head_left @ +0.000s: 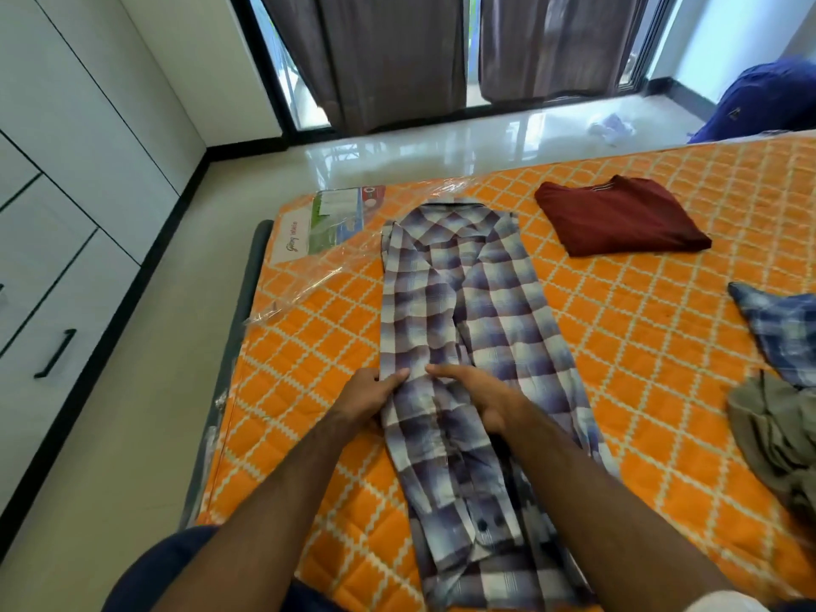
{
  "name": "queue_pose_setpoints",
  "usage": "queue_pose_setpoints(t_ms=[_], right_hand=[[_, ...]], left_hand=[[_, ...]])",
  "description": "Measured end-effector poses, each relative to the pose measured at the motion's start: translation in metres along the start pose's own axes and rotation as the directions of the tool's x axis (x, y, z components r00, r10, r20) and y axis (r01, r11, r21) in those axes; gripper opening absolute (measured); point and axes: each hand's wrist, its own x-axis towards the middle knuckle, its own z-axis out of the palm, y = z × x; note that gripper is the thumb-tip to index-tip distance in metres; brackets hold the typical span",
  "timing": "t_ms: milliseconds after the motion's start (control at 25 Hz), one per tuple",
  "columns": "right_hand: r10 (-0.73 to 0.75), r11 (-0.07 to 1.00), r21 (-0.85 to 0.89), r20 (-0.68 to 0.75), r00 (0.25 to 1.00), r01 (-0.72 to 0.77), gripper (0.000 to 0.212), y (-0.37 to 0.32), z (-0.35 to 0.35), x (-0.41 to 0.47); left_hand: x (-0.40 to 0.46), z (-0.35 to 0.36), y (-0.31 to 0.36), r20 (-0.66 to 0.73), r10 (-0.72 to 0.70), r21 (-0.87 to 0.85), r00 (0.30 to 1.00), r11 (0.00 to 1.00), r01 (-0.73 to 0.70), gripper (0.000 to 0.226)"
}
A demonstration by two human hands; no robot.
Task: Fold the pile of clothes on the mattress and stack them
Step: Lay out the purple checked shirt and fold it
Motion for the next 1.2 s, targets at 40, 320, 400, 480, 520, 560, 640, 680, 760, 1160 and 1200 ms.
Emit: queue_pose_setpoints(t_ms=[40, 320, 400, 480, 520, 560, 640, 680, 760, 1160, 1200], right_hand=[[0.012, 1.000, 0.022, 0.029, 1.000, -0.013, 0.055, 0.007, -0.002, -0.003], [0.045, 0.998, -0.048, 0.075, 0.996, -0.042, 0.047, 0.077, -0.021, -0.060], [0.074, 0.990, -0.120, 0.010, 0.997, -0.072, 0.042, 0.099, -0.020, -0.077], [0.100, 0.989, -0.104, -0.051, 0.994, -0.105, 0.038, 0.125, -0.014, -0.089], [0.113, 0.992, -0.051, -0.077, 0.991, -0.117, 0.036, 0.138, -0.010, -0.093], [0.113, 0.994, -0.001, -0.098, 0.989, -0.113, 0.034, 0.149, -0.006, -0.094], [0.068, 0.998, 0.025, -0.131, 0.989, -0.065, 0.030, 0.164, -0.001, -0.093], [0.041, 0.999, 0.002, -0.155, 0.987, -0.042, 0.027, 0.166, 0.000, -0.092], [0.020, 0.996, -0.077, -0.189, 0.982, -0.035, 0.024, 0.166, 0.001, -0.093], [-0.413, 0.553, -0.832, -0.318, 0.853, -0.042, 0.034, 0.123, -0.005, -0.104], [-0.403, 0.571, -0.820, -0.318, 0.858, -0.037, 0.032, 0.123, -0.004, -0.102]], left_hand=[[-0.007, 0.003, -0.006, -0.018, -0.025, -0.009, 1.000, 1.000, 0.025, 0.034], [-0.048, 0.023, -0.016, -0.012, 0.062, 0.057, 0.998, 0.997, -0.061, 0.049], [-0.066, 0.030, -0.023, -0.014, 0.054, 0.063, 0.998, 0.997, -0.053, 0.055], [-0.084, 0.036, -0.032, 0.003, 0.011, 0.074, 1.000, 0.997, -0.011, 0.053], [-0.091, 0.039, -0.036, 0.014, -0.013, 0.076, 1.000, 0.997, 0.012, 0.051], [-0.098, 0.041, -0.039, 0.027, -0.034, 0.088, 0.999, 0.996, 0.032, 0.049], [-0.108, 0.046, -0.048, 0.043, -0.033, 0.139, 0.999, 0.990, 0.026, 0.051], [-0.113, 0.048, -0.050, 0.040, -0.027, 0.172, 0.999, 0.985, 0.019, 0.052], [-0.118, 0.049, -0.051, 0.019, -0.040, 0.235, 0.999, 0.971, 0.035, 0.053], [-0.098, 0.043, -0.024, -0.116, 0.124, 0.364, 0.986, 0.929, -0.074, 0.073], [-0.095, 0.042, -0.026, -0.070, 0.089, 0.314, 0.994, 0.947, -0.063, 0.072]])
